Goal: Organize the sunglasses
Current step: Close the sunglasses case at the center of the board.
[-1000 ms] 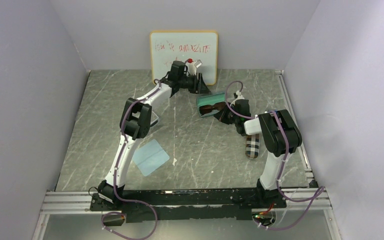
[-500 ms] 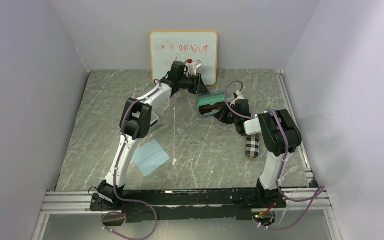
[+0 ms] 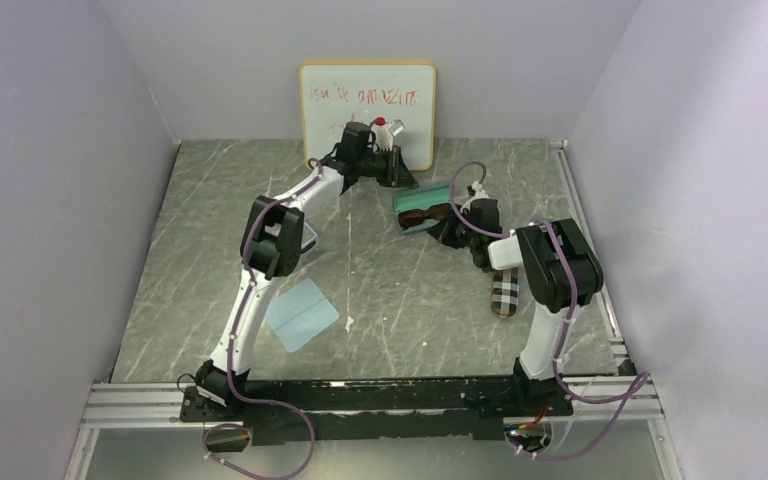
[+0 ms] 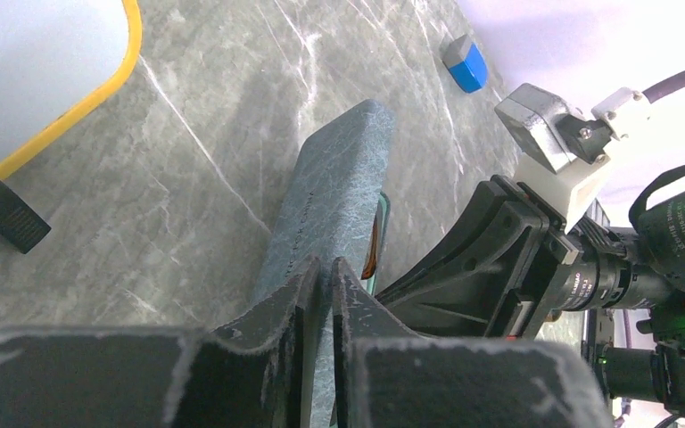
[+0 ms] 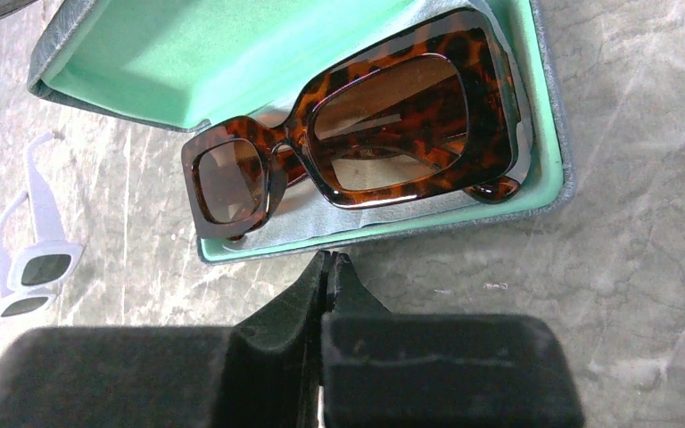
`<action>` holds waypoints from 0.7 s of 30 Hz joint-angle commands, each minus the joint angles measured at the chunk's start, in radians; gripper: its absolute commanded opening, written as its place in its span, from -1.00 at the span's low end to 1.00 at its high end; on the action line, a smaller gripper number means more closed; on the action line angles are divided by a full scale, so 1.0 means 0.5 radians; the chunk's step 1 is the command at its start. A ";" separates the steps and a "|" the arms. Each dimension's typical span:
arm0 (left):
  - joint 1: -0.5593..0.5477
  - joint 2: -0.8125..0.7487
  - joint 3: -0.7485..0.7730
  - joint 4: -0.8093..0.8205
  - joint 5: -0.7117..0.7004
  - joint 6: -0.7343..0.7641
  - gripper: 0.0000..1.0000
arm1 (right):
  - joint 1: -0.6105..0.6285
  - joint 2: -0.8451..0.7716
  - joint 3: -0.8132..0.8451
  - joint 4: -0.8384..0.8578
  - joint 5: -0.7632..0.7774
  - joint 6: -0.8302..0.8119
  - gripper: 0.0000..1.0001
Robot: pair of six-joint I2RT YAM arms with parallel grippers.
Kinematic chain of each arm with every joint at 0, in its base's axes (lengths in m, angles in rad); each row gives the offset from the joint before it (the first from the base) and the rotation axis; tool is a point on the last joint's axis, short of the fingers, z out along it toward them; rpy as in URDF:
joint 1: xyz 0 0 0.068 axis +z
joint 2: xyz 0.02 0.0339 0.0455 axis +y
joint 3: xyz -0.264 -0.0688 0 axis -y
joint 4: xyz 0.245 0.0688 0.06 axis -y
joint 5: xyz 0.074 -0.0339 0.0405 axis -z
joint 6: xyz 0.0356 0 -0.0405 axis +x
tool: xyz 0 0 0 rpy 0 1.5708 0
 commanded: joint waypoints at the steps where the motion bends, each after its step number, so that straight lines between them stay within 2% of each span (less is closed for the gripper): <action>1: -0.038 -0.039 -0.036 -0.042 -0.002 0.115 -0.72 | -0.013 0.078 0.004 -0.103 0.031 -0.024 -1.00; 11: -0.116 -0.190 -0.255 -0.113 -0.054 0.307 -0.76 | -0.020 0.092 0.013 -0.083 0.028 -0.016 -1.00; 21: -0.147 -0.275 -0.417 -0.139 -0.088 0.378 -0.76 | -0.022 0.107 0.022 -0.071 0.007 -0.011 -1.00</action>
